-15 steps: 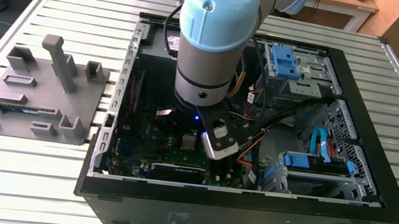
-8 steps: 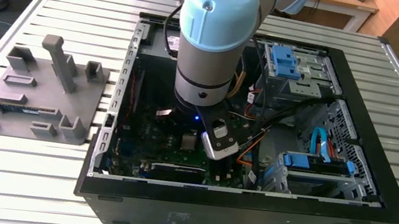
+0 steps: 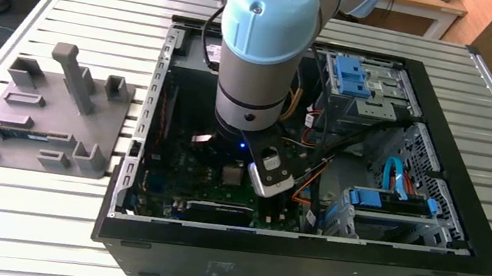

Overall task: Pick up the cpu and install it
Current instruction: 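Place the cpu into insertion slot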

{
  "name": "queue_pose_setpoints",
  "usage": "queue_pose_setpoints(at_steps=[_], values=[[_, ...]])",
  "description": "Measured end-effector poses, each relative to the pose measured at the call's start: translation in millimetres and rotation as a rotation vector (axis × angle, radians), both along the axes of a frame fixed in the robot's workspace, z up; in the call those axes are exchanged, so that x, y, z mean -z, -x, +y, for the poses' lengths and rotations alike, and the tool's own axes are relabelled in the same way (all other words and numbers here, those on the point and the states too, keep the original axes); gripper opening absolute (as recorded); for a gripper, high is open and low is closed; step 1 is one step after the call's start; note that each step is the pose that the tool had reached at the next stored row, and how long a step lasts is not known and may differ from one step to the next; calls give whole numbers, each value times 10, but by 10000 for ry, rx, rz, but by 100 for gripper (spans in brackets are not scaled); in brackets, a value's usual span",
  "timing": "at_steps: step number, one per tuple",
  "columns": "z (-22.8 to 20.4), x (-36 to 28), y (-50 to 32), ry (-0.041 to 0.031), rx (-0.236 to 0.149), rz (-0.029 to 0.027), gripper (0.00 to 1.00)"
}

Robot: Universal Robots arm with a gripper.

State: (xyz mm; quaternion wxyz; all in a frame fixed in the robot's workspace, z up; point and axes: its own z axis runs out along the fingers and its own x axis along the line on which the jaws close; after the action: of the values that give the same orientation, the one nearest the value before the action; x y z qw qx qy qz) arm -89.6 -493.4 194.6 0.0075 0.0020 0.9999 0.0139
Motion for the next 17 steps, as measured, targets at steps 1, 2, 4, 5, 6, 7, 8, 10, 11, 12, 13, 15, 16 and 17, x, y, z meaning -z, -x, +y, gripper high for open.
queue_pose_setpoints(at_steps=[1, 2, 4, 5, 6, 7, 8, 10, 11, 12, 13, 15, 16, 17], values=[[0, 1, 0, 0, 0, -1, 46], [0, 5, 0, -3, -2, -4, 46], [0, 13, 1, -2, -2, -18, 46], [0, 18, 3, 0, -2, -29, 46], [0, 23, 5, 0, -3, -42, 46], [0, 25, 6, 1, -5, -51, 46], [0, 27, 7, 2, -5, -57, 46], [0, 28, 9, 2, -5, -64, 46], [0, 28, 9, 1, -6, -66, 46], [0, 29, 9, 0, -6, -66, 46], [0, 29, 9, 0, -6, -67, 46], [0, 29, 9, -1, -6, -67, 46], [0, 29, 9, 0, -6, -67, 46], [0, 29, 9, -1, -6, -67, 46]])
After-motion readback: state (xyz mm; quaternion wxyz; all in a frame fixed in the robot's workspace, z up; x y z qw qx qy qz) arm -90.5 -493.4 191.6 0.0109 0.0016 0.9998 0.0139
